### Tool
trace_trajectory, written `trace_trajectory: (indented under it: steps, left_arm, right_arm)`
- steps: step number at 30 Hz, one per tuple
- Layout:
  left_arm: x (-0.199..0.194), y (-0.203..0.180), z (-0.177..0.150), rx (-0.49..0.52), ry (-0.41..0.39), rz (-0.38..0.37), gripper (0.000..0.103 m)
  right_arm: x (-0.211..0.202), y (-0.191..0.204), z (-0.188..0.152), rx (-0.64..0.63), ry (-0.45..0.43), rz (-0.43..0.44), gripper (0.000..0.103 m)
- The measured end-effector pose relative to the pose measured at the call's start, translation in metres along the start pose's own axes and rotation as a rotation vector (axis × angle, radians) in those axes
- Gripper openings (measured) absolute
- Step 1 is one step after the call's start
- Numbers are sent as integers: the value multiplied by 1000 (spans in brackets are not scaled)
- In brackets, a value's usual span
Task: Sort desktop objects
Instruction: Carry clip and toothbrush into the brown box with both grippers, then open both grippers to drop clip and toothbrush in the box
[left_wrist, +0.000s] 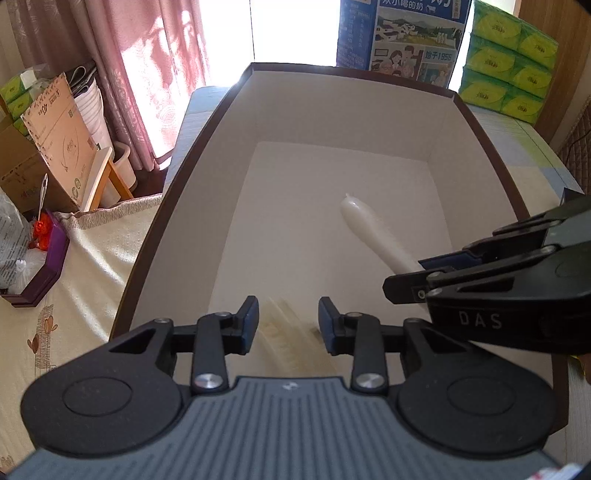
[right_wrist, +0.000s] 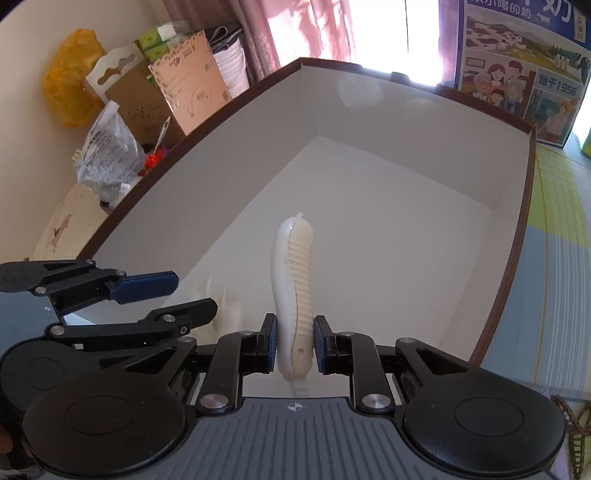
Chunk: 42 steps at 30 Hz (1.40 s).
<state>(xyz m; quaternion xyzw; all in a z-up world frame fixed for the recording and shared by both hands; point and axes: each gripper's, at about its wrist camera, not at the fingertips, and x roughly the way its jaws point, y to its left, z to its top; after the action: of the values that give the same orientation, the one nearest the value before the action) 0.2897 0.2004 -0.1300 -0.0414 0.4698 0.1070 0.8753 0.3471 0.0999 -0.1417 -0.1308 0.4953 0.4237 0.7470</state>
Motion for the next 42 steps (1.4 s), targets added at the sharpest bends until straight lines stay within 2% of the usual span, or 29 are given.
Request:
trace_trajectory:
  steps: [7,13,18,21,30,35,42]
  left_arm:
    - [-2,2,-3,-2,7,4,39]
    - [-11,5,-5,-11,4,15,45]
    - [-30,10,-6,-23,-24,33,58]
    - [-45,8,-7,-29,-45,37,67]
    - [-88,-18,-19,-60,-77,66,78]
    - [-113,-42,-32,-60,-97,95,84]
    - [-139,-67,-52,-102,-93,104,84]
  right_arm:
    - [-3,7,-4,-28,-1,-18,19]
    - [-22,14,-7,-68,-45,-13,43]
    - [-50,15,-15,-100,-125,-10,75]
    - [-65,16,-24,-118,-154,-11,82]
    - [-111,19,-57,-150,-231,1,95]
    - [-142,10,-76,-133,-266,46,99]
    - [-172,2,-99,-139,-287,84,101]
